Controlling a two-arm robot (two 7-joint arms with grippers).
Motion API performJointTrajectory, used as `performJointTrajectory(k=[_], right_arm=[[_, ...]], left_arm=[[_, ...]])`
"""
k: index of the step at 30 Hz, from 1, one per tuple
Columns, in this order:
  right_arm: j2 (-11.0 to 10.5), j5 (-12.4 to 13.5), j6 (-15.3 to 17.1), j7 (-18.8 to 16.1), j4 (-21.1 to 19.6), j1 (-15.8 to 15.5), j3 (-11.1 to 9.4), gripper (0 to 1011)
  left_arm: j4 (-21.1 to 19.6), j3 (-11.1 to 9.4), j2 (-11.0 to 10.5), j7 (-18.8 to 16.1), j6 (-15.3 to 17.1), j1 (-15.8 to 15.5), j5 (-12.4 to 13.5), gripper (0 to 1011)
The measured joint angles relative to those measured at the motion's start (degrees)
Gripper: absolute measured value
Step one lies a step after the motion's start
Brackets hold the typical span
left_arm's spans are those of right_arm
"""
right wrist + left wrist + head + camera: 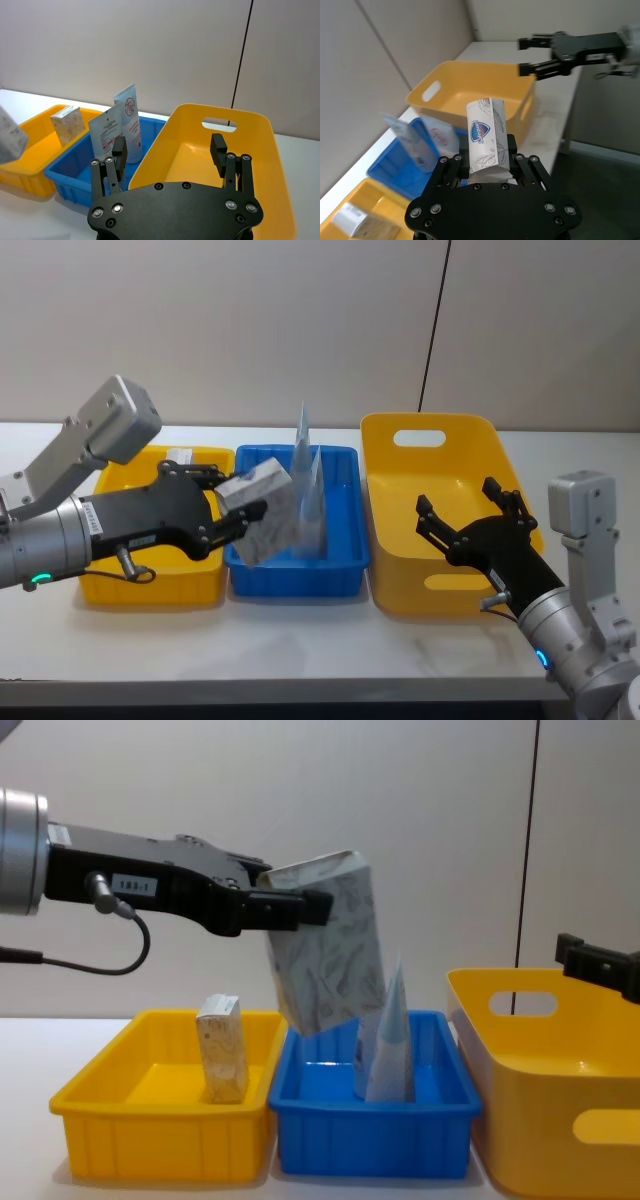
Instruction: Bimanual collaborative sorting of washing and personal care products
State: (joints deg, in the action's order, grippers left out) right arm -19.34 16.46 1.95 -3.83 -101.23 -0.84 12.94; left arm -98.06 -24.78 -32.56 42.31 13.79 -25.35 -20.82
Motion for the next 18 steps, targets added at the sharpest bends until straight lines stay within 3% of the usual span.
performJointTrajectory(k=[18], right_arm=[[0.0,0.0,0.0,0.0,0.0,0.0,0.0,1002]], left_arm=[[-2.0,-3.7,-2.9,13.4,-2.0,-2.3,-5.5,360]])
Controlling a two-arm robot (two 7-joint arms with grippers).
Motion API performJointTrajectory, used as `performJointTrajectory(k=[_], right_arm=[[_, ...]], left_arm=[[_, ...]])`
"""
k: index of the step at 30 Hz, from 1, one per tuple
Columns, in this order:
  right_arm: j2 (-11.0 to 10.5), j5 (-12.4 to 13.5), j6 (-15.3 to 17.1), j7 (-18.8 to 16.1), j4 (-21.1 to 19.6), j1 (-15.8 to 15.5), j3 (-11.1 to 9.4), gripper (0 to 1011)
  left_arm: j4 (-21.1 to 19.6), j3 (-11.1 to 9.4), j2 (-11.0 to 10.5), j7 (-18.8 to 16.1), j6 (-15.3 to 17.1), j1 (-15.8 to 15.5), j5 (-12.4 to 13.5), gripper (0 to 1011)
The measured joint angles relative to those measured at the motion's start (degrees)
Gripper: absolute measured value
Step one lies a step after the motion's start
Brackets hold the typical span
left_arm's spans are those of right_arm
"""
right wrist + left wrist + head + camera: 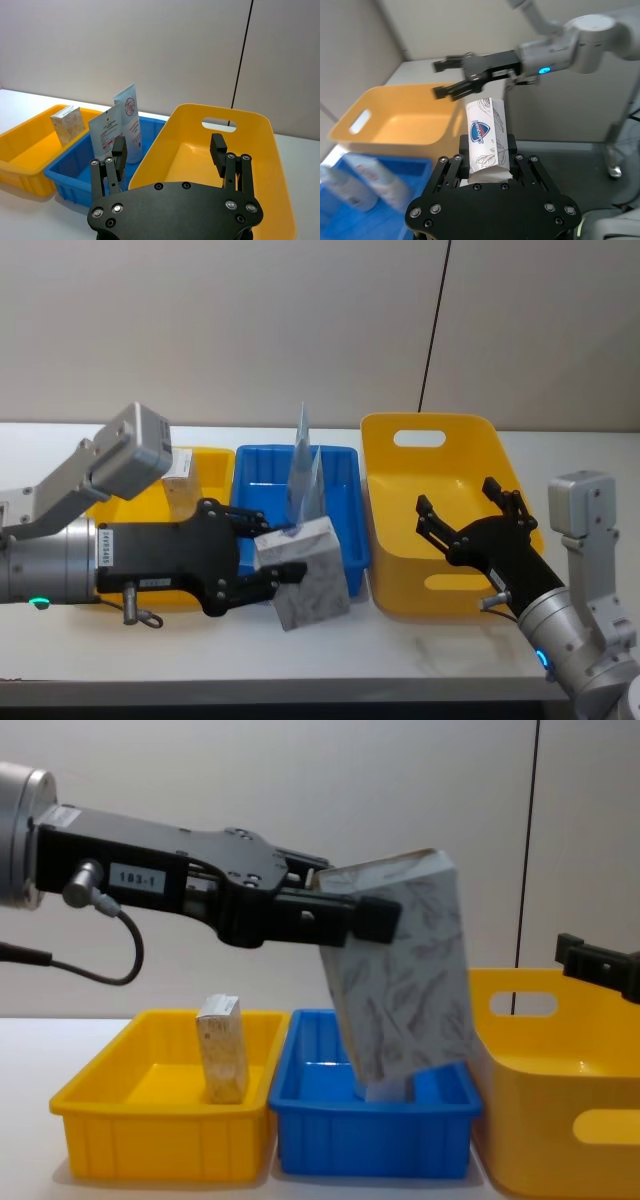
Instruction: Bimanual collaborative sorting of washing and personal care products
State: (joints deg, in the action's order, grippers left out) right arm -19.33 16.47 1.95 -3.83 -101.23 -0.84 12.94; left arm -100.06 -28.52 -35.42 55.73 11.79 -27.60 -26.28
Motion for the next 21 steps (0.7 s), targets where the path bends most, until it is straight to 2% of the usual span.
performJointTrajectory(k=[10,21], right_arm=[[0.0,0.0,0.0,0.0,0.0,0.0,0.0,1002],[0.0,0.0,0.0,0.0,0.0,0.0,0.0,1002]], left_arm=[[0.4,-2.3,0.1,5.8,-0.2,-1.8,-2.5,360],[0.6,-3.5,0.2,8.5,-0.2,-2.7,-3.9,360]])
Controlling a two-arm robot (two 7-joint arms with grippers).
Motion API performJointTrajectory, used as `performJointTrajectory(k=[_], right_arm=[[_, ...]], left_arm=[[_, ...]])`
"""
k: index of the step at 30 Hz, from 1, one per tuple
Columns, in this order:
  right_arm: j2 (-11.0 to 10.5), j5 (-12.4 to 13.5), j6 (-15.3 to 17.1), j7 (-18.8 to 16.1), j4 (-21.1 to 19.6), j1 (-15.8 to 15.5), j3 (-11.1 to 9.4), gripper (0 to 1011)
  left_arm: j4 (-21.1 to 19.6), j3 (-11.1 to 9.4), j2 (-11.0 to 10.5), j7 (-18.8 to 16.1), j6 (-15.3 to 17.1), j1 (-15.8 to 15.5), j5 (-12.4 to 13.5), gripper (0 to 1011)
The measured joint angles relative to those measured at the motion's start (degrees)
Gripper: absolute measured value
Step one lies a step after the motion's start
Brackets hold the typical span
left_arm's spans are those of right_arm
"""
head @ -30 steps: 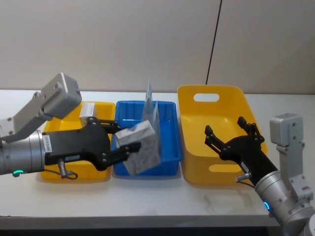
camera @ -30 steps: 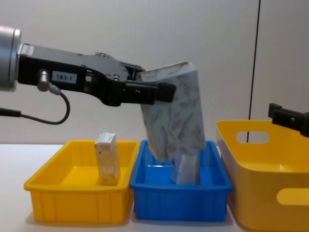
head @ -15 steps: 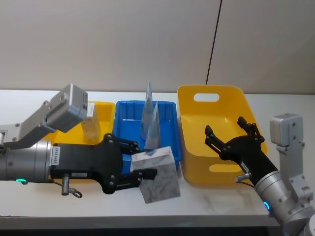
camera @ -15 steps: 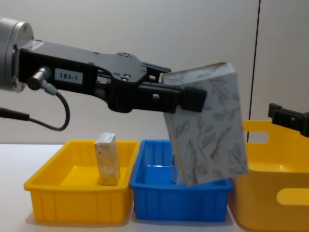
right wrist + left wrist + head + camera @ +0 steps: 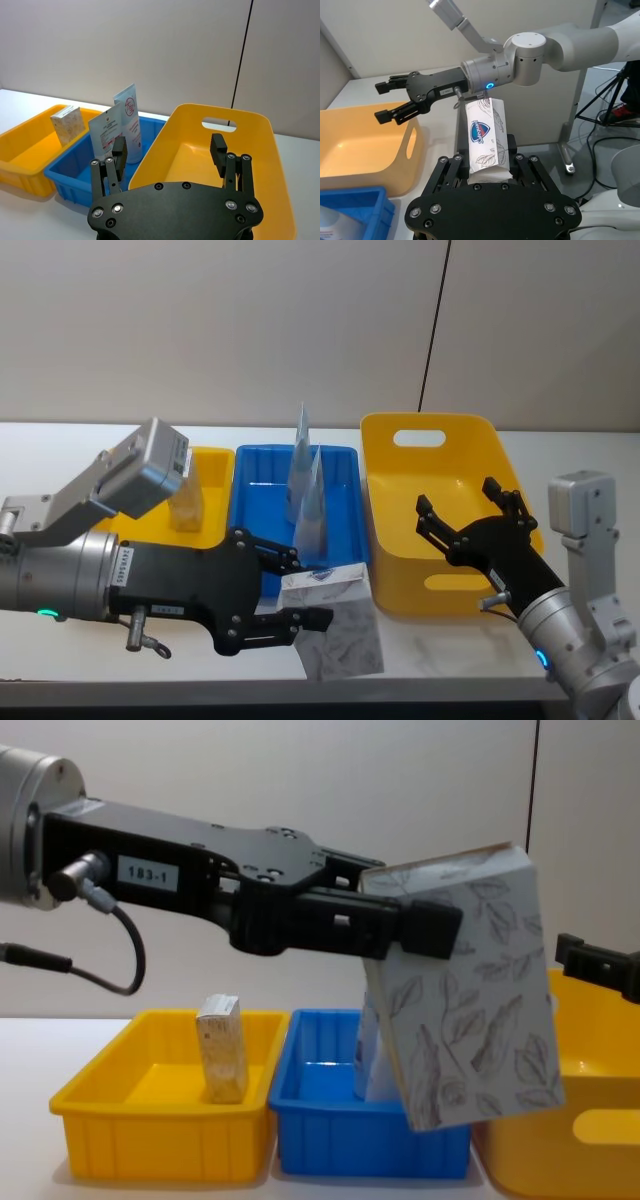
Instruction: Bimanual collaborative sorting of washing and personal care products
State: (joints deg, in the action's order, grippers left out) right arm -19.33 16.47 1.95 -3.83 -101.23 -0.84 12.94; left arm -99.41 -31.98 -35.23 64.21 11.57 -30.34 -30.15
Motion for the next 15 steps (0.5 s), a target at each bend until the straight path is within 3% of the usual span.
performJointTrajectory(k=[15], right_arm=[[-0.1,0.0,0.1,-0.3,0.0,0.0,0.0,1002]], left_arm=[[0.1,-0.6,0.1,1.4,0.0,-0.5,-0.7,360]])
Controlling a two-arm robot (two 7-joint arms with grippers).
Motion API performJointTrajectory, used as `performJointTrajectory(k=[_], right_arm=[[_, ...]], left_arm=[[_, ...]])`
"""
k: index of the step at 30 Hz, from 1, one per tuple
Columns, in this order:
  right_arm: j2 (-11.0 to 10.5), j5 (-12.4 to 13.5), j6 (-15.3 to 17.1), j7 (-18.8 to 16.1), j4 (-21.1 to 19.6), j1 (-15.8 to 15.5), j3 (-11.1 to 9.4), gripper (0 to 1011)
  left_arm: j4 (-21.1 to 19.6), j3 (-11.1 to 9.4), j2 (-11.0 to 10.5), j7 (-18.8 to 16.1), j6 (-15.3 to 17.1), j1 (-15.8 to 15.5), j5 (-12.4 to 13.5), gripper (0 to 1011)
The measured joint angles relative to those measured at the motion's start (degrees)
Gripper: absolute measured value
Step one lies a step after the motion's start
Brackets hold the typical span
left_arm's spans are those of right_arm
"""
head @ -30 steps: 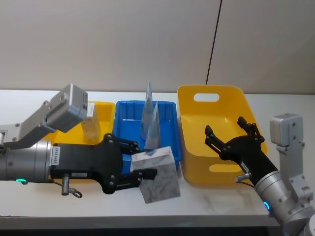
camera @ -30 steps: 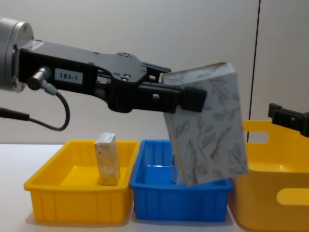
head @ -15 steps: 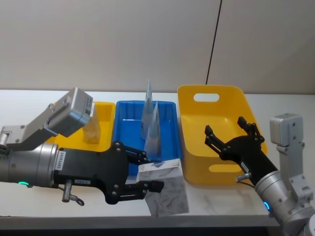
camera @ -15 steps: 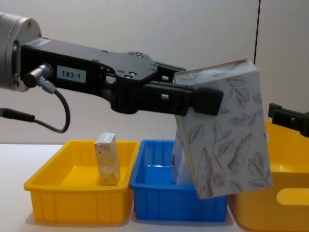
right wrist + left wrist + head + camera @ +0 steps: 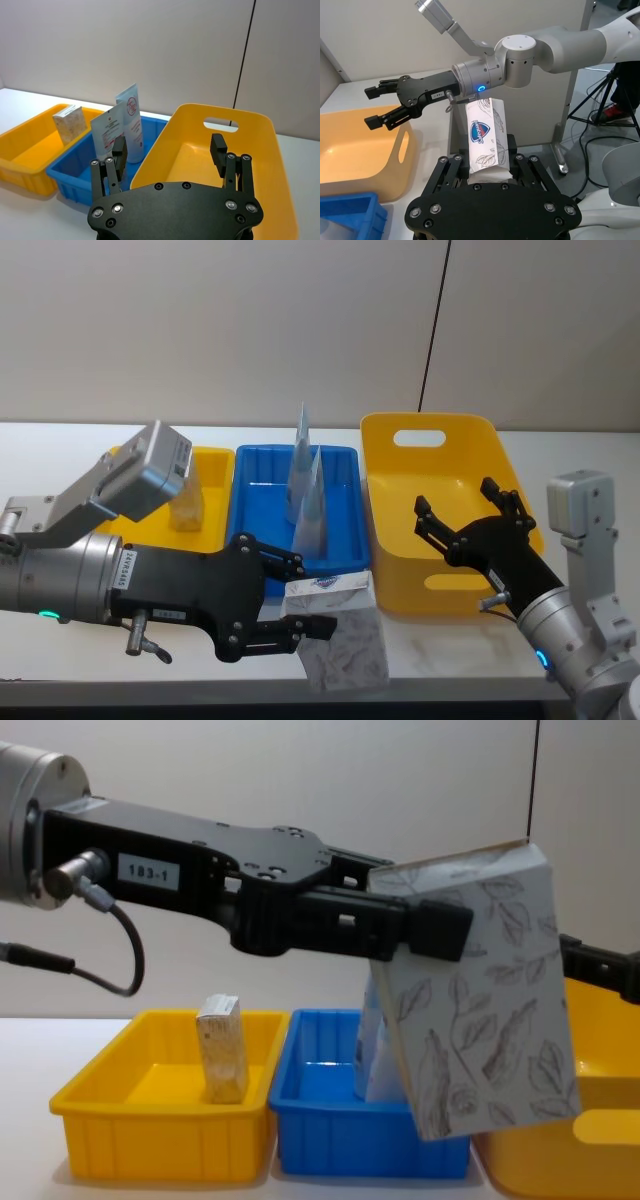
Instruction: Bimanual collaborative sorting of washing and personal care products
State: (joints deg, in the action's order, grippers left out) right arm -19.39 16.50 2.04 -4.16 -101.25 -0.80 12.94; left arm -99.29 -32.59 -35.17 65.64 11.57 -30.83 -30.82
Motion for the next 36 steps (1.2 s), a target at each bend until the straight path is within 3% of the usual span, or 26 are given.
performJointTrajectory(k=[9,18,36], right_arm=[[-1.7,1.5,1.0,-3.9,-0.4,0.3,-0.1,1002],[-5.1,4.7,2.9,-10.5,-1.2,0.5,-0.8,1002],[-16.1,13.0,7.6,-26.6,-3.4,-0.3,-3.0,1002]], left_arm=[[0.0,-0.1,0.0,0.3,0.0,-0.1,-0.2,360],[0.0,-0.2,0.0,0.4,0.1,-0.1,-0.2,360],[0.0,-0.2,0.0,0.5,0.1,-0.2,-0.3,360]])
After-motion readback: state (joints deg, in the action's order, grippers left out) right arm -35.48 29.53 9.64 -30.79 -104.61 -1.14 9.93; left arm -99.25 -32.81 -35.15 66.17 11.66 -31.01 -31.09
